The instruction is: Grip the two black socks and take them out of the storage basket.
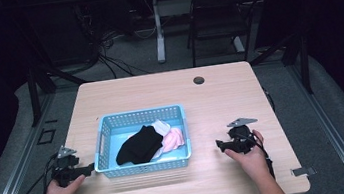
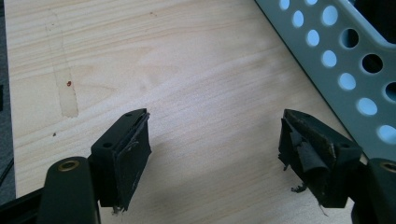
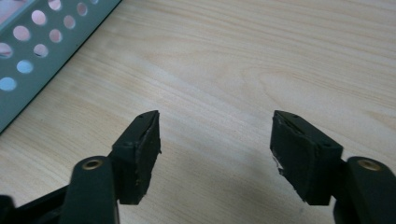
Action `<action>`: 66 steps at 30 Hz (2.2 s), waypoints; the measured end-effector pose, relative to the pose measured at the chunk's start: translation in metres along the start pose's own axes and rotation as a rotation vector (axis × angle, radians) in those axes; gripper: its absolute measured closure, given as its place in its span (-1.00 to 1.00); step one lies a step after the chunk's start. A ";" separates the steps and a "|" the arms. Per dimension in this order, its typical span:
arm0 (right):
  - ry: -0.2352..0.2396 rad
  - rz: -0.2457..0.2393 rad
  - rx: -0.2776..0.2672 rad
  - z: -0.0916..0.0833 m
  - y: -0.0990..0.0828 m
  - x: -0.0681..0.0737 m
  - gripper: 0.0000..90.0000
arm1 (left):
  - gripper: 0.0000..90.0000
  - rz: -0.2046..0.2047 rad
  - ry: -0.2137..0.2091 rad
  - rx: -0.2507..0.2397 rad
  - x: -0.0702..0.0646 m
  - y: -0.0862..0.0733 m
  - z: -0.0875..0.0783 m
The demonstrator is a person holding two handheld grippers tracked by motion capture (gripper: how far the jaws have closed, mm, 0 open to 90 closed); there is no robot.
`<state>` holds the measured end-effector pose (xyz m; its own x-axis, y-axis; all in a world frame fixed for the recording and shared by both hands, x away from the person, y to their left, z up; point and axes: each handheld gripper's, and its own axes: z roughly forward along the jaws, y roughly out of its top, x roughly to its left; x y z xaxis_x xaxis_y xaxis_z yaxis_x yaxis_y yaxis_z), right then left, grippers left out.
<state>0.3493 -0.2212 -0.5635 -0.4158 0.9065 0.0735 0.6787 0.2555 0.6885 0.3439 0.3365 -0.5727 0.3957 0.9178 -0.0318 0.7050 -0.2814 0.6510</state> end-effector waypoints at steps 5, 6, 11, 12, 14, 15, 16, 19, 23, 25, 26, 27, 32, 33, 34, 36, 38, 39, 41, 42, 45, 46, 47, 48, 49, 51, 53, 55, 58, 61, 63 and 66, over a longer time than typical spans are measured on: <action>-0.006 -0.003 -0.010 -0.001 0.000 0.001 -0.05 | -0.45 -0.002 0.003 -0.007 0.000 0.000 0.000; -0.012 -0.004 -0.043 -0.004 -0.001 0.000 -0.03 | -0.45 -0.001 0.003 -0.006 0.000 0.001 0.000; -0.014 0.016 -0.028 -0.005 -0.001 -0.003 -0.04 | -0.45 0.004 0.001 -0.004 -0.001 0.000 -0.001; -0.014 0.018 -0.029 -0.005 -0.001 -0.004 -0.04 | -0.45 0.005 0.002 -0.009 -0.002 0.000 -0.001; -0.019 0.017 -0.033 -0.004 0.000 -0.004 -0.01 | -0.45 0.003 0.001 -0.013 -0.002 0.000 -0.002; -0.019 0.016 -0.039 -0.004 -0.001 -0.004 0.01 | -0.45 0.004 0.002 -0.011 -0.002 0.000 -0.002; -0.011 0.015 -0.037 -0.003 0.000 -0.003 0.02 | -0.45 0.005 0.003 -0.011 -0.002 0.000 -0.002; -0.005 -0.005 -0.033 -0.003 0.000 0.000 0.05 | -0.45 0.003 0.001 -0.016 -0.002 0.000 -0.003; -0.048 -0.064 -0.019 -0.004 0.002 0.006 0.07 | -0.45 0.006 0.007 -0.013 -0.002 -0.001 -0.003; -0.070 -0.080 -0.016 -0.006 0.005 0.009 0.09 | -0.45 0.004 0.009 -0.010 -0.001 -0.002 -0.003; -0.067 -0.082 -0.010 -0.007 0.006 0.011 0.09 | -0.45 0.004 0.009 -0.008 -0.001 -0.002 -0.003; -0.065 -0.065 -0.005 -0.007 0.008 0.013 0.08 | -0.45 -0.001 0.007 -0.005 -0.001 -0.002 -0.003; -0.036 -0.070 0.032 -0.015 0.022 0.027 0.17 | -0.45 -0.001 0.007 0.007 0.002 -0.003 0.001; -0.036 -0.070 0.032 -0.015 0.022 0.027 0.17 | -0.45 -0.001 0.007 0.007 0.002 -0.003 0.001; -0.018 -0.075 0.043 -0.017 0.029 0.032 0.20 | -0.45 0.000 0.006 0.006 0.003 -0.002 0.002; -0.020 -0.091 0.045 -0.021 0.037 0.037 0.23 | -0.45 0.000 0.005 0.004 0.002 -0.001 0.002; -0.007 -0.096 0.034 -0.026 0.045 0.043 0.22 | -0.45 0.007 0.005 0.002 0.001 -0.002 0.001; 0.002 -0.106 0.032 -0.029 0.050 0.045 0.20 | -0.45 0.005 0.003 0.001 0.000 -0.003 -0.001; 0.032 -0.139 0.015 -0.036 0.066 0.051 0.14 | -0.45 0.002 0.004 -0.010 0.000 -0.004 -0.004; 0.048 -0.152 0.013 -0.038 0.071 0.053 0.12 | -0.45 -0.001 0.004 -0.015 -0.001 -0.004 -0.005; 0.096 -0.212 0.001 -0.044 0.095 0.064 0.08 | -0.45 -0.002 0.006 -0.012 -0.002 -0.005 -0.006; 0.119 -0.223 -0.009 -0.045 0.101 0.067 0.06 | -0.45 -0.001 0.006 -0.009 -0.002 -0.005 -0.006; 0.133 -0.230 -0.023 -0.045 0.106 0.069 0.04 | -0.45 -0.001 0.006 -0.009 -0.002 -0.005 -0.006; 0.151 -0.252 -0.041 -0.044 0.113 0.072 0.04 | -0.45 -0.001 0.007 -0.009 -0.001 -0.005 -0.005; 0.163 -0.263 -0.043 -0.043 0.117 0.075 0.04 | -0.45 -0.001 0.006 -0.010 -0.001 -0.005 -0.005; 0.181 -0.271 -0.037 -0.038 0.124 0.082 0.07 | -0.45 -0.001 0.006 -0.007 -0.001 -0.005 -0.005; 0.197 -0.278 -0.025 -0.033 0.128 0.087 0.12 | -0.45 -0.006 0.006 -0.004 0.000 -0.005 -0.003; 0.197 -0.322 -0.027 -0.021 0.134 0.100 0.20 | -0.45 -0.003 0.007 0.000 0.001 -0.005 -0.003; 0.215 -0.349 -0.025 -0.003 0.141 0.113 0.23 | -0.45 -0.006 0.006 -0.007 0.001 -0.005 -0.003; 0.246 -0.341 -0.021 0.012 0.145 0.124 0.24 | -0.45 -0.006 0.006 -0.009 0.000 -0.004 -0.003; 0.267 -0.332 -0.015 0.023 0.147 0.131 0.24 | -0.45 0.000 0.003 -0.004 0.000 -0.004 -0.003; 0.282 -0.320 0.012 0.040 0.148 0.143 0.26 | -0.45 0.003 0.002 -0.002 0.000 -0.004 -0.003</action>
<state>0.4147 -0.0407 -0.4803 -0.7548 0.6538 0.0534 0.4952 0.5144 0.7001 0.3396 0.3382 -0.5726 0.3965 0.9176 -0.0279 0.7028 -0.2839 0.6523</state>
